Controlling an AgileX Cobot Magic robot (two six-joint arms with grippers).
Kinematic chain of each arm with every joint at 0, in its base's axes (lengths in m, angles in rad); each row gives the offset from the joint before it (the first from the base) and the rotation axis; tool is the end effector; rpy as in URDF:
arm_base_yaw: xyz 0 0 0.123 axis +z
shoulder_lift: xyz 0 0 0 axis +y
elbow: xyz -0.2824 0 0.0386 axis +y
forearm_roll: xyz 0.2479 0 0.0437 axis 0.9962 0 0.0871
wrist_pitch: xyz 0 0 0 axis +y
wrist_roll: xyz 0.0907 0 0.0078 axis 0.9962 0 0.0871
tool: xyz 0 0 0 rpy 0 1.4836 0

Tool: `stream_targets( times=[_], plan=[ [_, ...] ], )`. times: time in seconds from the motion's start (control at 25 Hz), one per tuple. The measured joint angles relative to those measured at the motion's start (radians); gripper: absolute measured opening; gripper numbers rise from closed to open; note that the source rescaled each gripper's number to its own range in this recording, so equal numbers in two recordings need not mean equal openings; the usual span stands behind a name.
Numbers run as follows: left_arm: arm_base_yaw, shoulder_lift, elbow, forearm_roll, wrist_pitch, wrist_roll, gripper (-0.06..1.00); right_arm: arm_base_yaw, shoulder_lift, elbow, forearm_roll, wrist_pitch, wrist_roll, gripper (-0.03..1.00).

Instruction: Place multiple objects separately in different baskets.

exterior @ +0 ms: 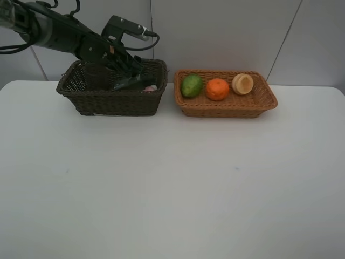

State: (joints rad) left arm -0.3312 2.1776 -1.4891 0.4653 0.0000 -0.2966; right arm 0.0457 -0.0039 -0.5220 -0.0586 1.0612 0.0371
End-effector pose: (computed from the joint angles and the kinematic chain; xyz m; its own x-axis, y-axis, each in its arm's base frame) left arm 0.4605 -0.1583 0.1576 -0.4728 0.3401 -0.8129 0.4104 0.9013 0.1385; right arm -0.0079 -0.0050 0.2833 -0.4321 -0.0113 -0.9017 0.0041 0.9999 -0.0145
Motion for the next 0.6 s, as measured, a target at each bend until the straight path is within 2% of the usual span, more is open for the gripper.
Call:
stream_targets(
  times=[0.48, 0.6],
  plan=[
    [0.000, -0.005, 0.000, 0.002, 0.000, 0.000, 0.73, 0.000, 0.000, 0.000, 0.000, 0.000, 0.000, 0.82],
    [0.000, -0.025, 0.000, 0.002, 0.037, 0.000, 0.73, 0.000, 0.000, 0.000, 0.000, 0.000, 0.000, 0.82]
  ],
)
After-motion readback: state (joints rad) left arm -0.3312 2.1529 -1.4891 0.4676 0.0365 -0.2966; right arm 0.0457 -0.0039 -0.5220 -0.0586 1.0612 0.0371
